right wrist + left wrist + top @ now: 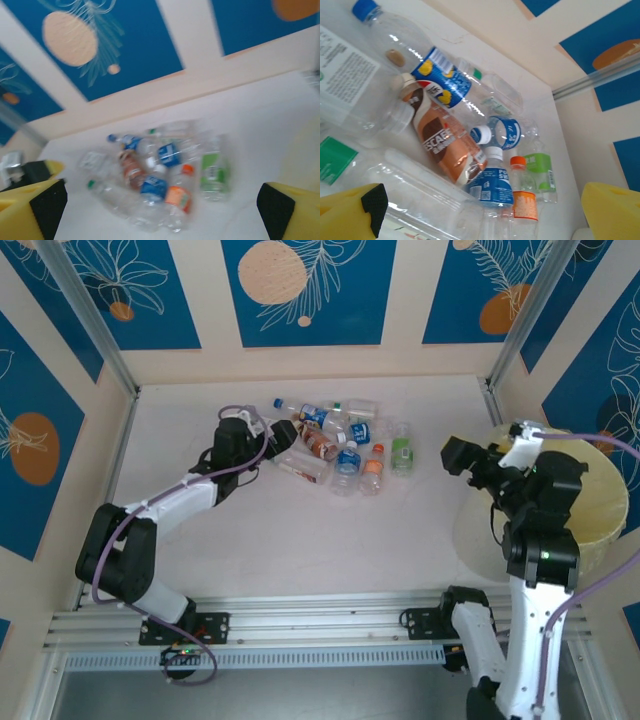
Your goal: Put the plastic bottles in the bin
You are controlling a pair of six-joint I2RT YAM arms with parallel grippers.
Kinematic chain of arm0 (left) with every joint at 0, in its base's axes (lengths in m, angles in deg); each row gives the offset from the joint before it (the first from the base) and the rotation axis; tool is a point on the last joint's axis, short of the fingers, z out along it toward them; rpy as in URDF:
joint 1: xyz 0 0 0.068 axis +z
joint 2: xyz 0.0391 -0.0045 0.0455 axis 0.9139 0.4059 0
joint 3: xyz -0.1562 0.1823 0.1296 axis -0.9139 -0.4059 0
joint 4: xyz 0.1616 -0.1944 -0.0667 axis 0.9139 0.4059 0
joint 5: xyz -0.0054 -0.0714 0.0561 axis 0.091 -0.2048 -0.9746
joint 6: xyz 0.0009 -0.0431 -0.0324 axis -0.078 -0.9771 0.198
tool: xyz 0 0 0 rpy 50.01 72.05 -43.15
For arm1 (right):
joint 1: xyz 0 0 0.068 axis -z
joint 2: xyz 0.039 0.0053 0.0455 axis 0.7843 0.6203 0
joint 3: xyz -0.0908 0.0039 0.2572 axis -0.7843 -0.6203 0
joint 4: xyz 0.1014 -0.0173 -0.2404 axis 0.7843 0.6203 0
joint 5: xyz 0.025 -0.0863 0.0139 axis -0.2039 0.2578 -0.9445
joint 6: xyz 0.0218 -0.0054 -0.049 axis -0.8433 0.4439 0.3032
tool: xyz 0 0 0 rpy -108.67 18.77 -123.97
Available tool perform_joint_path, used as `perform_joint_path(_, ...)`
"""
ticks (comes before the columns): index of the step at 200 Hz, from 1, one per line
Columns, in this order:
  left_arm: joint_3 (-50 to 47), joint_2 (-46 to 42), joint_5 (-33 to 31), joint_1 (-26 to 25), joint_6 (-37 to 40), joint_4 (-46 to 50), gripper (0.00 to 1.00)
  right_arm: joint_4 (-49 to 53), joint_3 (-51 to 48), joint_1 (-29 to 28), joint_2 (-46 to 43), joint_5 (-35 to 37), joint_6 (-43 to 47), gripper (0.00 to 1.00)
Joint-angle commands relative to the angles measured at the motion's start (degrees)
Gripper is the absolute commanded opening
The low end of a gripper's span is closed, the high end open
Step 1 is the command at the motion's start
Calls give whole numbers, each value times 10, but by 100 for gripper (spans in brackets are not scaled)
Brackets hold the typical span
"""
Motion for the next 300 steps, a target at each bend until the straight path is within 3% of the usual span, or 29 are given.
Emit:
perform_joint_path(1, -1, 0, -20, 12, -23, 34, 100, -20, 3, -103, 47, 21, -8, 99)
perform_joint_path(31, 27, 7, -51, 14, -48, 134, 100, -23, 18, -280, 117, 193, 65, 100)
perform_joint_path(60, 55, 33, -96, 12, -130, 246, 100, -33, 33, -340, 165, 264, 103, 100)
perform_joint_path(100, 62, 61, -100, 11, -195, 240, 96, -53, 15, -351, 168, 263, 103, 100)
perform_joint_path(121, 81, 85, -105, 12, -206, 235, 93, -66, -7, -352, 150, 220, 109, 100)
perform_joint_path(143, 104, 122, -145, 13, -265, 244, 84, -91, -36, -356, 129, 184, 116, 100)
perform_joint_path(181, 164, 187, -166, 19, -321, 262, 75, -83, -46, -358, 115, 191, 121, 100)
perform_joint_path(300, 189, 278, -157, 21, -355, 247, 62, -63, -66, -359, 69, 206, 127, 100)
